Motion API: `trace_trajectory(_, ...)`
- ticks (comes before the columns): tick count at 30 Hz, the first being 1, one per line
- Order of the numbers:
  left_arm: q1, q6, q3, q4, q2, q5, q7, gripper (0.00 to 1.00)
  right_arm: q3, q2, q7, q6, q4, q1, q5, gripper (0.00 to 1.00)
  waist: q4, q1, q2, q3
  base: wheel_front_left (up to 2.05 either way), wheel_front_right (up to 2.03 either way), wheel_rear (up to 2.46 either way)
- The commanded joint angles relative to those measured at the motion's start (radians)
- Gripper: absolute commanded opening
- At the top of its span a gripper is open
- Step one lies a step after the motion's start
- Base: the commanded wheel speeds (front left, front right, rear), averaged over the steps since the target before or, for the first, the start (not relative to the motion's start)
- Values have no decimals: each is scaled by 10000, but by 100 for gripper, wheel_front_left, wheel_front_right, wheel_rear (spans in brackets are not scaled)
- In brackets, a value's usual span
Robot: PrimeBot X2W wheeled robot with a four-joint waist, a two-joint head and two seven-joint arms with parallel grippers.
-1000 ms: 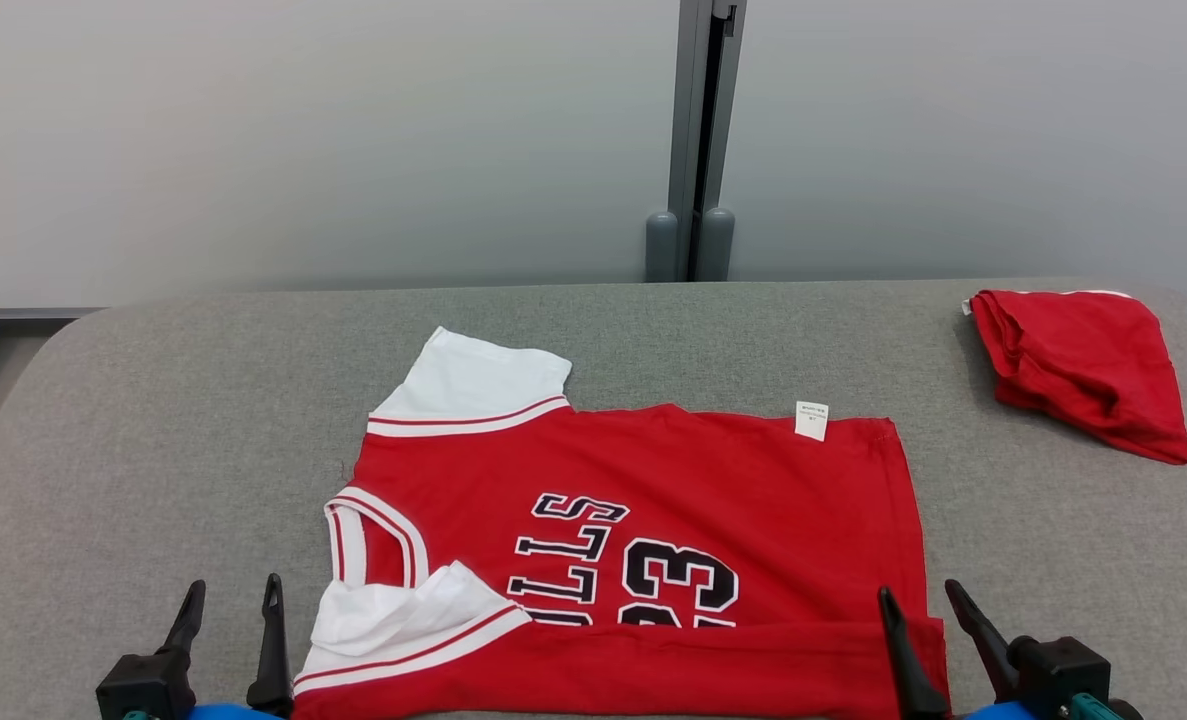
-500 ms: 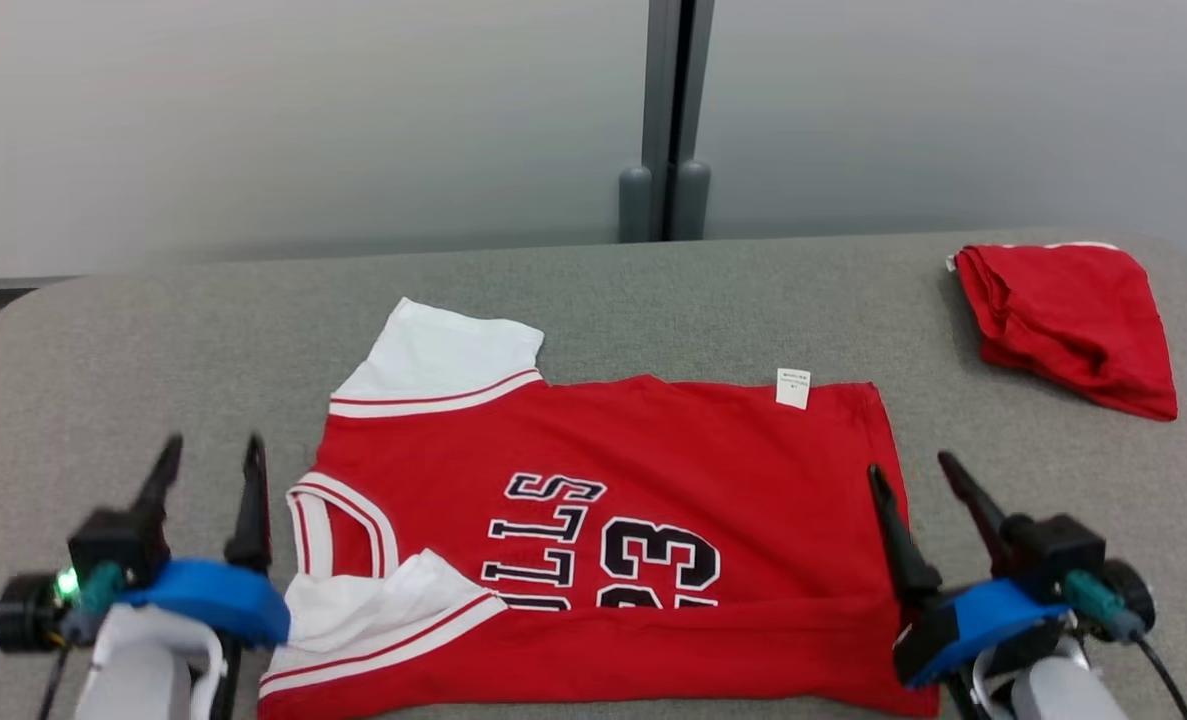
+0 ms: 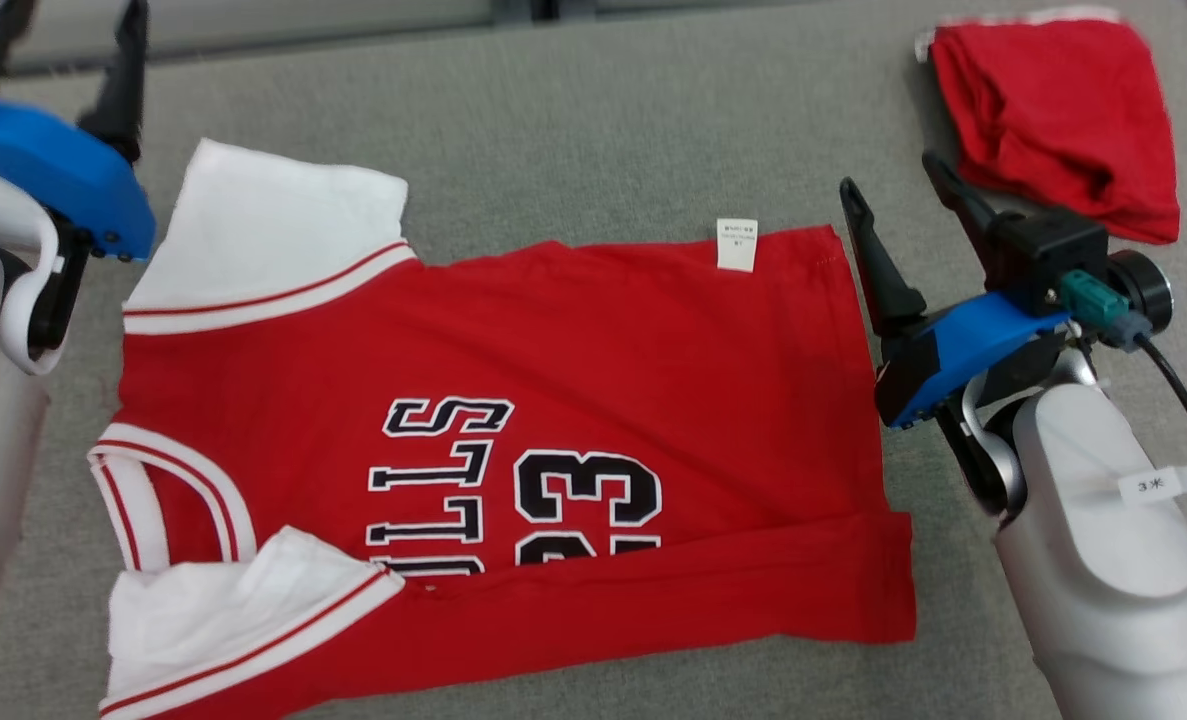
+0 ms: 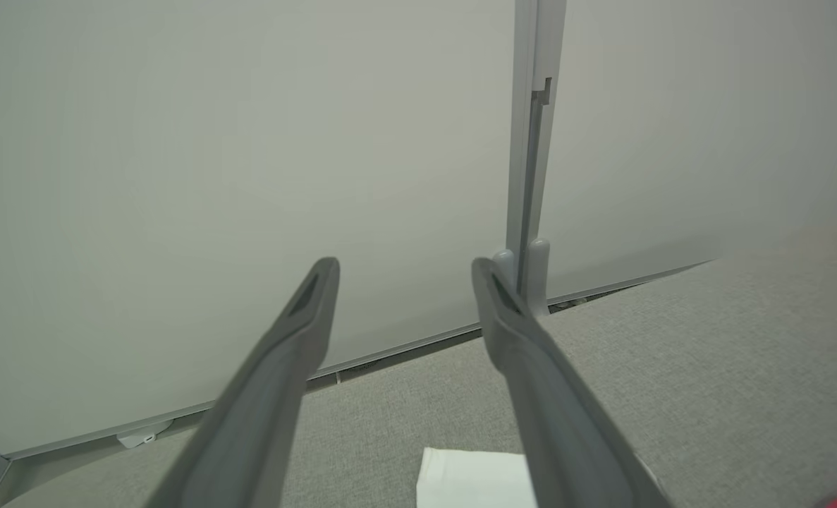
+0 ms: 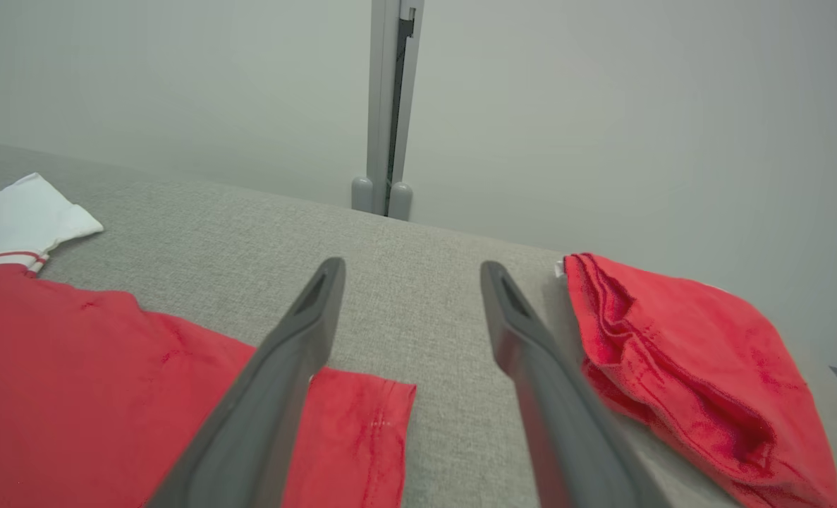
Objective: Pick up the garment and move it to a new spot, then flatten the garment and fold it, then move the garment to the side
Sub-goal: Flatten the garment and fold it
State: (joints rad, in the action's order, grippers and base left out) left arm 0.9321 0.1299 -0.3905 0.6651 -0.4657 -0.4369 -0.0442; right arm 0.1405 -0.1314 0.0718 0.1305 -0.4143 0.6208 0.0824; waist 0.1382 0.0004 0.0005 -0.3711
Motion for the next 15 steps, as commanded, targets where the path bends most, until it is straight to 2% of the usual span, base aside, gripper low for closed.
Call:
trace_trajectory(1,376,10,-364,180,-196,-301,224,100,113,52,-73,5,12,250,62,100,-52,-4,-5,-368,0,0,0)
trace_trajectory(6,1274,11,-1940,983,-739,-1373,1555,100,455,169,-130,4,43,696,271,100,340,-4,-5,-961,0,0,0)
trace_trajectory(15,1689,10,-3208,1904,-1236,-2799,2329,100,793,213,-174,4,383,995,479,100,778,-4,-5,-1509,0,0,0)
